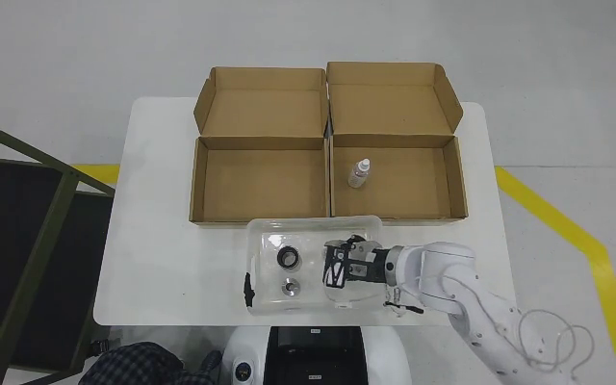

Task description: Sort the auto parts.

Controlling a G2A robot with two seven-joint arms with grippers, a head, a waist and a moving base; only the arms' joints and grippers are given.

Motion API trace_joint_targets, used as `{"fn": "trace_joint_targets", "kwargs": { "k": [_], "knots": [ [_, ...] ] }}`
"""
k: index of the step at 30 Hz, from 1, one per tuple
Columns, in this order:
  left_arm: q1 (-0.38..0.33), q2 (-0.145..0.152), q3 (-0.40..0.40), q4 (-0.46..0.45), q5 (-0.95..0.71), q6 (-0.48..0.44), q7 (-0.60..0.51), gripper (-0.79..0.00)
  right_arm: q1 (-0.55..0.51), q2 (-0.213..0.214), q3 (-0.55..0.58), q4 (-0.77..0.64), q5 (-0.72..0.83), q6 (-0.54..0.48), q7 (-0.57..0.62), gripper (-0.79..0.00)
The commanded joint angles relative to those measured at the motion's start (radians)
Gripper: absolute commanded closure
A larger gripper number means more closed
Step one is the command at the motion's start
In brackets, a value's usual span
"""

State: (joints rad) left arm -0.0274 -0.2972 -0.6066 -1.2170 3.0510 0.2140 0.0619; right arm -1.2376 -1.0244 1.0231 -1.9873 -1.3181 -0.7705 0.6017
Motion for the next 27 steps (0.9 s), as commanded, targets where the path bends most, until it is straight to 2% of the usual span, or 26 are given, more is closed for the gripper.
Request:
{"fn": "trace_joint_targets", "kwargs": {
  "k": [1,8,16,27],
  "knots": [
    [0.000,0.000,0.000,0.000,0.000,0.000,0.000,-0.785,-0.004,0.003,0.016,0.004,0.034,-0.030,-0.060,0.000],
    [0.000,0.000,0.000,0.000,0.000,0.000,0.000,-0.785,-0.021,0.011,0.075,0.019,0.114,-0.088,-0.231,0.000],
    [0.000,0.000,0.000,0.000,0.000,0.000,0.000,-0.785,-0.058,0.019,0.176,0.036,0.194,-0.088,-0.443,0.000],
    [0.000,0.000,0.000,0.000,0.000,0.000,0.000,-0.785,-0.076,0.033,0.277,0.085,0.421,-0.180,-0.513,0.000]
  ]
}}
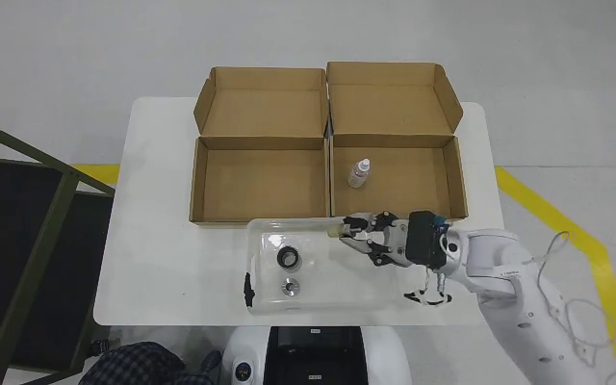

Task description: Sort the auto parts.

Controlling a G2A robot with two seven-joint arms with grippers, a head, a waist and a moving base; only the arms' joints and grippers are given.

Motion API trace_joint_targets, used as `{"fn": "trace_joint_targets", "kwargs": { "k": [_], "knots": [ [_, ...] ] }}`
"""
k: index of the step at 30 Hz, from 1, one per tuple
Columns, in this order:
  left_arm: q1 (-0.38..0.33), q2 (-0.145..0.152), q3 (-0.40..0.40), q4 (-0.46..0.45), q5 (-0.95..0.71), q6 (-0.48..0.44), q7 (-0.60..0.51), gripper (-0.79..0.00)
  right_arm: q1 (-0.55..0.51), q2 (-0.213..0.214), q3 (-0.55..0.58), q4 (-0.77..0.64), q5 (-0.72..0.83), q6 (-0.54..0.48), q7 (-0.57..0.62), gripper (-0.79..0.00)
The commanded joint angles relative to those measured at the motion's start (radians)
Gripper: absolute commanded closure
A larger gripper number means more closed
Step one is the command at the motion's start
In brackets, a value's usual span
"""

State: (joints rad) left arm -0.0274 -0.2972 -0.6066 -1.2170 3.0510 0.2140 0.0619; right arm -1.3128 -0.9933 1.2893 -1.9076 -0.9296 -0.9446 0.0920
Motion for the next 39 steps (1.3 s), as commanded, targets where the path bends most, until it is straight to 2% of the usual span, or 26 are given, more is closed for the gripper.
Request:
{"fn": "trace_joint_targets", "kwargs": {
  "k": [1,10,19,31,39],
  "knots": [
    [0.000,0.000,0.000,0.000,0.000,0.000,0.000,-0.785,-0.002,0.003,0.019,0.009,0.053,-0.010,-0.007,0.000],
    [0.000,0.000,0.000,0.000,0.000,0.000,0.000,-0.785,-0.010,0.008,0.074,0.044,0.213,-0.012,-0.034,0.000],
    [0.000,0.000,0.000,0.000,0.000,0.000,0.000,-0.785,-0.011,0.008,0.098,0.034,0.273,-0.001,-0.039,0.000],
    [0.000,0.000,0.000,0.000,0.000,0.000,0.000,-0.785,0.001,0.004,0.091,0.044,0.266,0.006,-0.027,0.000],
    [0.000,0.000,0.000,0.000,0.000,0.000,0.000,-0.785,0.010,0.000,0.075,0.070,0.145,0.042,0.002,0.000]
  ]
}}
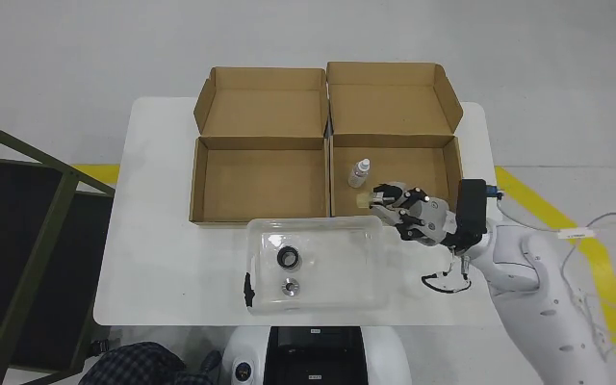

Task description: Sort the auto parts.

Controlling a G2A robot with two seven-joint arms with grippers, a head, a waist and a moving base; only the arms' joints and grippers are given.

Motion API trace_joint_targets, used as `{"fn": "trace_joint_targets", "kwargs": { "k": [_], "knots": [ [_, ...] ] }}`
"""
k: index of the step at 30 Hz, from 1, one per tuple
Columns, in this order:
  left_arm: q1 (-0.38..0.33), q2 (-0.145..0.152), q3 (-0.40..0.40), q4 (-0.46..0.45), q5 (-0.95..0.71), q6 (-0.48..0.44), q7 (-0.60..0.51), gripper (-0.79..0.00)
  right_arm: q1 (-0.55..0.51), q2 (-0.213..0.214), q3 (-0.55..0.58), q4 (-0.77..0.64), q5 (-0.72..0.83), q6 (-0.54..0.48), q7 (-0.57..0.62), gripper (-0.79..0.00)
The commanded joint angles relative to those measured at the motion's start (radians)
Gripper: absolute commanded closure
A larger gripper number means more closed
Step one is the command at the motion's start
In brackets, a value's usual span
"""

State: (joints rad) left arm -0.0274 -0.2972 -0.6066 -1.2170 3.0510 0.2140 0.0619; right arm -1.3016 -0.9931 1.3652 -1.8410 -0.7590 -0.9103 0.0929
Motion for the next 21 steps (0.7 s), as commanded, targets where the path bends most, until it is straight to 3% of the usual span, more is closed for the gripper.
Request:
{"fn": "trace_joint_targets", "kwargs": {
  "k": [1,12,21],
  "knots": [
    [0.000,0.000,0.000,0.000,0.000,0.000,0.000,-0.785,-0.004,-0.001,-0.001,0.011,-0.046,0.015,0.004,0.000],
    [0.000,0.000,0.000,0.000,0.000,0.000,0.000,-0.785,-0.001,-0.001,-0.008,0.100,-0.168,0.055,0.032,0.000],
    [0.000,0.000,0.000,0.000,0.000,0.000,0.000,-0.785,0.043,-0.002,-0.007,0.158,-0.249,0.146,0.101,0.000]
  ]
}}
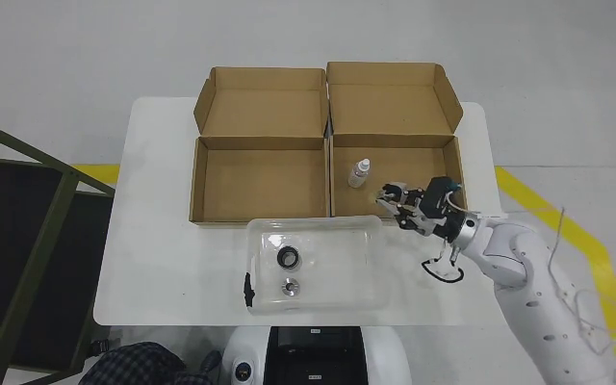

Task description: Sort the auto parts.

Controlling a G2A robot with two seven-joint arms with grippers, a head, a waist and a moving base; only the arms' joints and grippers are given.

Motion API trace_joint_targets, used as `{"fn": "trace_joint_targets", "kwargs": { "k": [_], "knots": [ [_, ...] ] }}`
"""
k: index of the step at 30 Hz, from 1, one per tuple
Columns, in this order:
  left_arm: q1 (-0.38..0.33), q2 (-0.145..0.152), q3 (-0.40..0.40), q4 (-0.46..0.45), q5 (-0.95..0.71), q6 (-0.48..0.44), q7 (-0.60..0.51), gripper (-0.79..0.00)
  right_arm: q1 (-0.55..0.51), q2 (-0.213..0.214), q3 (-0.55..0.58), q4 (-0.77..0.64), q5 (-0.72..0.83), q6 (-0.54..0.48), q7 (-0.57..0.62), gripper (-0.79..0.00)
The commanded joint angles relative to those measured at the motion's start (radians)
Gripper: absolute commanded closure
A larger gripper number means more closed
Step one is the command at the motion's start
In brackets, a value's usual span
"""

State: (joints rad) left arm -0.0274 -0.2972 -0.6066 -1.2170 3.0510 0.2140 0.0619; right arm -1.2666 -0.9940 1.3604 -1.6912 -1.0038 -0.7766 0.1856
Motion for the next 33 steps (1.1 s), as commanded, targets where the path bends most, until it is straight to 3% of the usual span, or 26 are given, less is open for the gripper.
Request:
{"fn": "trace_joint_targets", "kwargs": {
  "k": [1,16,33],
  "knots": [
    [0.000,0.000,0.000,0.000,0.000,0.000,0.000,-0.785,0.016,-0.001,-0.003,0.017,-0.005,0.023,0.013,0.000],
    [0.000,0.000,0.000,0.000,0.000,0.000,0.000,-0.785,0.140,-0.016,-0.079,0.128,-0.040,0.131,0.148,0.000],
    [0.000,0.000,0.000,0.000,0.000,0.000,0.000,-0.785,0.229,-0.041,-0.191,0.187,-0.156,0.247,0.219,0.000]
  ]
}}
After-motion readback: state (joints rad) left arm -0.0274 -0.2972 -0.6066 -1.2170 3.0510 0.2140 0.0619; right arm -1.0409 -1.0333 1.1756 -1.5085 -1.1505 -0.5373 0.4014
